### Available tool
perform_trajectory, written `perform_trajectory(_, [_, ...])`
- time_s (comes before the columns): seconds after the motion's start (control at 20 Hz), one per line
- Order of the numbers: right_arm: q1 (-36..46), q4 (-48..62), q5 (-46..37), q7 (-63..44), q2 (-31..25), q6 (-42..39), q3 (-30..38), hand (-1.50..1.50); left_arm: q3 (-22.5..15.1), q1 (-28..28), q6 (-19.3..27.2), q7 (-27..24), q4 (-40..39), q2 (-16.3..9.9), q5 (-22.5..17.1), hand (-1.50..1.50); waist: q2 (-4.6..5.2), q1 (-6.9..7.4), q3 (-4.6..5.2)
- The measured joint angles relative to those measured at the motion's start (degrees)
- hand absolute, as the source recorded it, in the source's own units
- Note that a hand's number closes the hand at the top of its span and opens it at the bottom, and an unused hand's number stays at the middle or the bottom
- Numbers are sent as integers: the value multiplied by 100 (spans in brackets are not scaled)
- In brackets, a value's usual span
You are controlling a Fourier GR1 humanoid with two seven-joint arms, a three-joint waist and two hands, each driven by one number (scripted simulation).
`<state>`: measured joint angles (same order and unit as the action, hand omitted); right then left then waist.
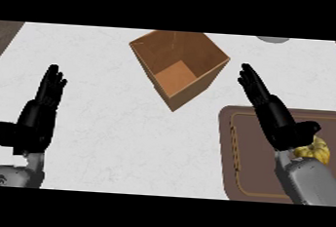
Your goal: Pick the squash from the tray and place it in the cardboard box
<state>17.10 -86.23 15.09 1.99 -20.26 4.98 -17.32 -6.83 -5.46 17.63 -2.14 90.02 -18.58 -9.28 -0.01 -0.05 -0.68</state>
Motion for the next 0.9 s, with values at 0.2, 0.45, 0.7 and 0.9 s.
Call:
perform_trajectory(0.2, [344,302,-663,-157,-297,574,303,-150,-3,69,-63,166,-74,-228,200,0,4,37,45])
perform_trajectory(0.45, [436,1030,-2181,-736,-1495,1506,558,-150,-80,318,-103,295,-293,-473,443,0,45,-100,148])
perform_trajectory(0.7, [206,1218,-3379,-1330,-1523,3184,792,-150,-188,446,-160,462,-398,-502,537,0,1,-109,100])
perform_trajectory(0.9, [-1,889,-4421,-2391,-1737,3262,456,-150,-252,601,-200,508,-297,-509,618,0,-28,-79,93])
